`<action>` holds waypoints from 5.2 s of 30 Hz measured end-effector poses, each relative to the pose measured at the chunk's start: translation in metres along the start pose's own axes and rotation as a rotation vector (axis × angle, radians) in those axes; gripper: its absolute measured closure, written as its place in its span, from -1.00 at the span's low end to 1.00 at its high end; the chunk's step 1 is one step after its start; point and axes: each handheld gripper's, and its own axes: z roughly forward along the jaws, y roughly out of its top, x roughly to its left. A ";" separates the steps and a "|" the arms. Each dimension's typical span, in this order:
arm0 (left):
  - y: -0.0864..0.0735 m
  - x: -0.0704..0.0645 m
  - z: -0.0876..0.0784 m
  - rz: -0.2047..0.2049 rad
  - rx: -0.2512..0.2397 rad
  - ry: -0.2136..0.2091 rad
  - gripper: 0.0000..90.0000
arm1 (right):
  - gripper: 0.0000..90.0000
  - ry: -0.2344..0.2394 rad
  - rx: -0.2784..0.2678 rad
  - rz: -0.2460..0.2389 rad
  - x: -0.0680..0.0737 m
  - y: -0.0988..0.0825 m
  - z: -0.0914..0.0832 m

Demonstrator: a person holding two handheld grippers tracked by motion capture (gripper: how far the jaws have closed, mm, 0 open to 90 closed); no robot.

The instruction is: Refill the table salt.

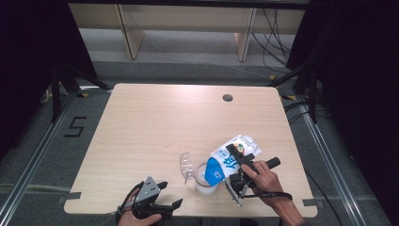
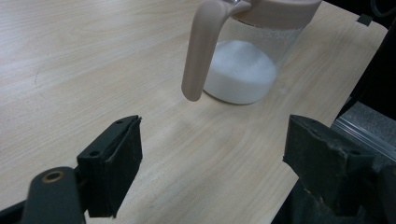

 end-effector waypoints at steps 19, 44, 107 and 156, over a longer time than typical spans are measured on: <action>0.000 0.000 0.000 -0.002 0.000 0.001 -0.58 | 0.51 0.055 -0.036 0.272 0.003 -0.010 0.006; 0.000 0.001 -0.001 0.024 0.014 0.004 -0.58 | 0.55 0.152 -0.066 0.718 0.003 -0.044 0.017; 0.000 0.001 -0.001 0.001 -0.002 0.005 -0.58 | -0.23 0.165 -0.026 1.445 0.022 -0.099 0.014; 0.002 0.002 -0.001 0.001 0.015 0.022 -0.58 | -0.65 0.377 -0.008 1.647 0.038 -0.071 -0.062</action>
